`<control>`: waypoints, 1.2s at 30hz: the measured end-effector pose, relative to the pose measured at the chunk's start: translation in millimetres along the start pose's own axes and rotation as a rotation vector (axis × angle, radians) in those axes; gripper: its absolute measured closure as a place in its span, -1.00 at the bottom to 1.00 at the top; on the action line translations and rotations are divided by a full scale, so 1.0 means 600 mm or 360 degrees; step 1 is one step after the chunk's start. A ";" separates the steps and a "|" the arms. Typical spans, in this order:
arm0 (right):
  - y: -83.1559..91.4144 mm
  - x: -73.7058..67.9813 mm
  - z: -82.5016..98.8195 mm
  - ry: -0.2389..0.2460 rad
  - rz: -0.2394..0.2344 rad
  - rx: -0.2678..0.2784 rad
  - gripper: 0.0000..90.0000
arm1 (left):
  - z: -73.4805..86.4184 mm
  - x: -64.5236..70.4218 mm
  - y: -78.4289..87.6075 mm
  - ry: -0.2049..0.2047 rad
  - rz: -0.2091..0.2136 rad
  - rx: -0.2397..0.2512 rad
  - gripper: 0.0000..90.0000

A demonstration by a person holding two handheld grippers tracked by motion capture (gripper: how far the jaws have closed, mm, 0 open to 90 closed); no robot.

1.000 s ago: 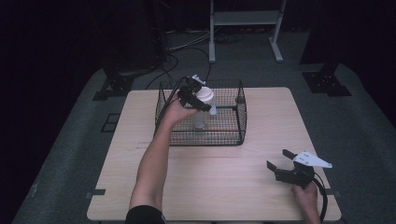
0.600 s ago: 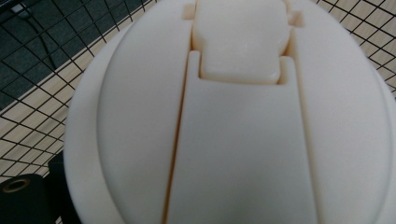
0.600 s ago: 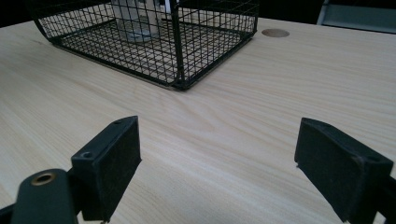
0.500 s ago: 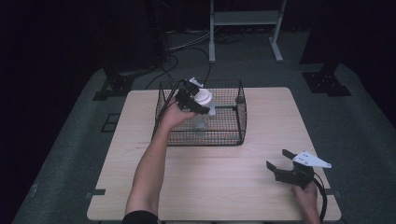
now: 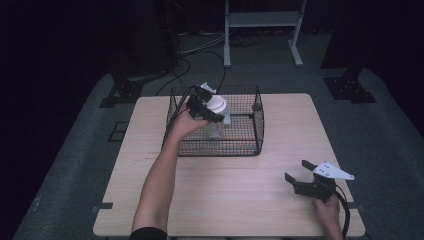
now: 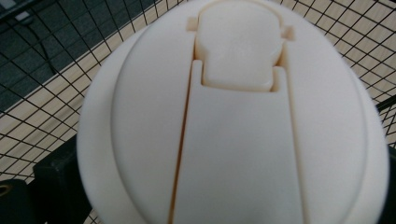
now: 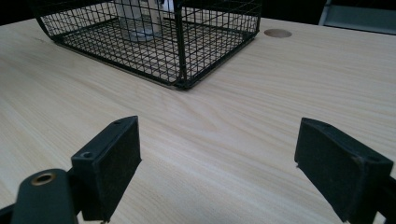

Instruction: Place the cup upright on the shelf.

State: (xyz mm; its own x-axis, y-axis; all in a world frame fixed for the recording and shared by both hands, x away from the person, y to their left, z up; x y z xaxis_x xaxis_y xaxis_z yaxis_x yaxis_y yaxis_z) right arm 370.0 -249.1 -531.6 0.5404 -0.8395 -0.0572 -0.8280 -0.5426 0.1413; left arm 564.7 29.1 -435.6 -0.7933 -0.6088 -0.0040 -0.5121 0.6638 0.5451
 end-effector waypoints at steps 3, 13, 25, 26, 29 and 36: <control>0.000 0.000 0.000 0.0000 -0.0001 0.0000 -0.70 | -0.003 -0.002 0.007 -0.0001 -0.0009 0.0013 -1.00; 0.000 0.000 0.000 0.0000 -0.0002 0.0002 -0.70 | -0.009 -0.004 0.020 0.0012 0.0008 0.0057 -1.00; 0.000 -0.001 0.000 0.0000 -0.0003 0.0002 -0.70 | -0.018 -0.002 0.048 -0.0002 0.0007 0.0119 -1.00; 0.000 -0.001 0.000 0.0001 -0.0002 0.0002 -0.70 | -0.017 -0.002 0.051 -0.0018 0.0013 0.0114 -1.00; -0.001 0.000 0.000 0.0008 -0.0002 0.0005 -0.70 | -0.017 0.000 0.053 -0.0015 0.0015 0.0117 -1.00; -0.001 0.000 0.000 0.0010 -0.0002 0.0004 -0.70 | -0.020 0.009 0.067 -0.0041 0.0017 0.0142 -1.00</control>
State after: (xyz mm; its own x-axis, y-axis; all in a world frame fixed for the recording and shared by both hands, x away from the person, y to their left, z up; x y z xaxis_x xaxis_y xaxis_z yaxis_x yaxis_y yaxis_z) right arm 370.5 -248.8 -531.5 0.5422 -0.8387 -0.0512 -0.8278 -0.5436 0.1389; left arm 543.7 46.9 -403.7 -0.8065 -0.5908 -0.0210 -0.5301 0.7070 0.4683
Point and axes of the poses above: each handheld gripper's, and its own axes: y roughly backward along the jaws, z roughly out of its underside, x roughly to its right, the point moved 10 cm from there along -y, roughly forward along the jaws, and after that the axes turned 14 degrees about x, right-handed, at the moved point
